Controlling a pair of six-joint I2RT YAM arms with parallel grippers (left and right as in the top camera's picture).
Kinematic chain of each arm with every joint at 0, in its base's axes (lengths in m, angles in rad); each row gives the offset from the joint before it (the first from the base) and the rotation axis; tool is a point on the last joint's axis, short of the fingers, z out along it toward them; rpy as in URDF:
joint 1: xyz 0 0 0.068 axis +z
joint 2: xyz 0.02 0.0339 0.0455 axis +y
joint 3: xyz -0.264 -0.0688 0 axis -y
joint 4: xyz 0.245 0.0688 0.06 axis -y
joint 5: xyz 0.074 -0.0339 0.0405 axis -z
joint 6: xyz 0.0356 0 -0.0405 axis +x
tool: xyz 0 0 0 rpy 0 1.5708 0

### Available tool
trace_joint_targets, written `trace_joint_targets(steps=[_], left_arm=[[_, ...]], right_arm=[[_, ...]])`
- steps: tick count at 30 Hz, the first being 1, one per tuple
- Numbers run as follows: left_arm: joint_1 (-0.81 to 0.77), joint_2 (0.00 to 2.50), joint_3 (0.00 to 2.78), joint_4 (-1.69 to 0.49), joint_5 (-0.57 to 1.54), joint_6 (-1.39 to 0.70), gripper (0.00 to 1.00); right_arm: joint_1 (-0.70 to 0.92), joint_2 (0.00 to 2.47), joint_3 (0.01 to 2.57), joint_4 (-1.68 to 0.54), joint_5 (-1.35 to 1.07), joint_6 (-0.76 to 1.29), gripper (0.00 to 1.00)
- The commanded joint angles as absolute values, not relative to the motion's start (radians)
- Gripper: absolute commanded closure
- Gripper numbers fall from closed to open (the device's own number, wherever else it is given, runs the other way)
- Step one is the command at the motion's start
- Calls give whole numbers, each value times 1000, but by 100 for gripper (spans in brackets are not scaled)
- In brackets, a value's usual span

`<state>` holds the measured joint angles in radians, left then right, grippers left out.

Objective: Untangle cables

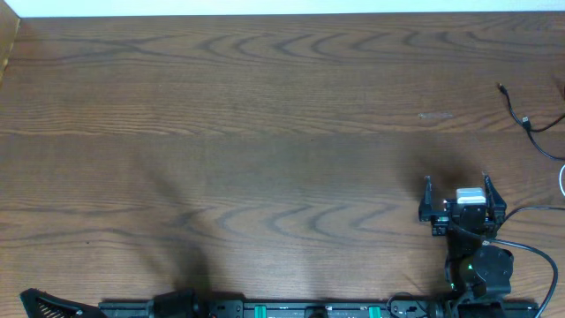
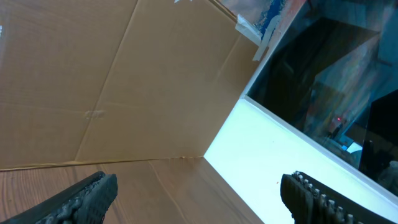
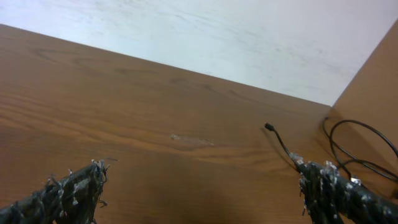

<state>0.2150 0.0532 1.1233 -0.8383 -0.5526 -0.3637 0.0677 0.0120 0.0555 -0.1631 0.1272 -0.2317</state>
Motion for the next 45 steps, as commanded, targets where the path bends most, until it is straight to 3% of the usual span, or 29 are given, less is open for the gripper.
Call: trace_joint_targets(steps=[1,37,45], left_arm=[[217,55,1121,-838,-558,-364,11],[216,55,1121,-857,-565,-365,11],[217,55,991,-797,-112,-380,11]], right_arm=[[69,5,49,-161,147,-244,1],[69,5,49,-161,147,-244,1],[69,5,49,-161,147,-244,1]])
